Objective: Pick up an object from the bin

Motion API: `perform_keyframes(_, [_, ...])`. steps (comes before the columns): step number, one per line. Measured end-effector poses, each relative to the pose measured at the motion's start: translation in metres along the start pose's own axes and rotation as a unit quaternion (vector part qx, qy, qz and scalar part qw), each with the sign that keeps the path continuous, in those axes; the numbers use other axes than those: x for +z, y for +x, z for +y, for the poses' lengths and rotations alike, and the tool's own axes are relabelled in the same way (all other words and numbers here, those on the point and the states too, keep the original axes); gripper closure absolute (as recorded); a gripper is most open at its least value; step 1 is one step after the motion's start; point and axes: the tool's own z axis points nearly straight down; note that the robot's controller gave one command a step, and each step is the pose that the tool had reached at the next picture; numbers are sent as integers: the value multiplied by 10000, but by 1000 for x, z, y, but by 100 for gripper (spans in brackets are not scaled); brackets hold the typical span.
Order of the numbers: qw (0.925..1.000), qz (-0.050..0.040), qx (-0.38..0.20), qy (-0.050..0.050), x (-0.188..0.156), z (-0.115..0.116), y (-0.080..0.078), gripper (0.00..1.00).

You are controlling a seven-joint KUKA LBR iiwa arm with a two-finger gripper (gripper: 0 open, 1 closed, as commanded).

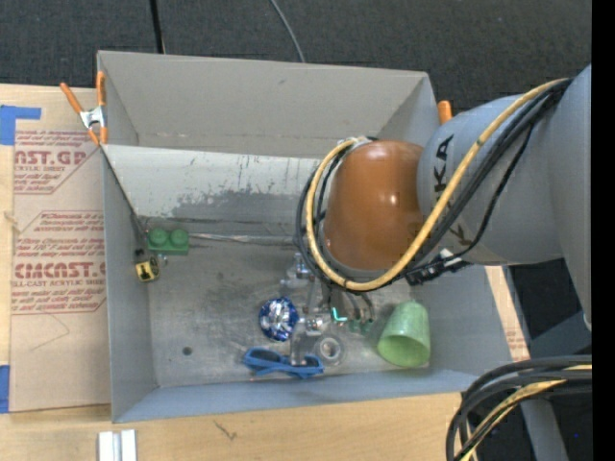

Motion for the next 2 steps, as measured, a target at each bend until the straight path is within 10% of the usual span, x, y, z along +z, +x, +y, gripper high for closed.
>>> perform_keyframes(1, [9921, -122, -1247, -2, 74, 1, -9, 0])
perform_keyframes(2, [9920, -126, -1252, -20, 72, 3, -9, 100])
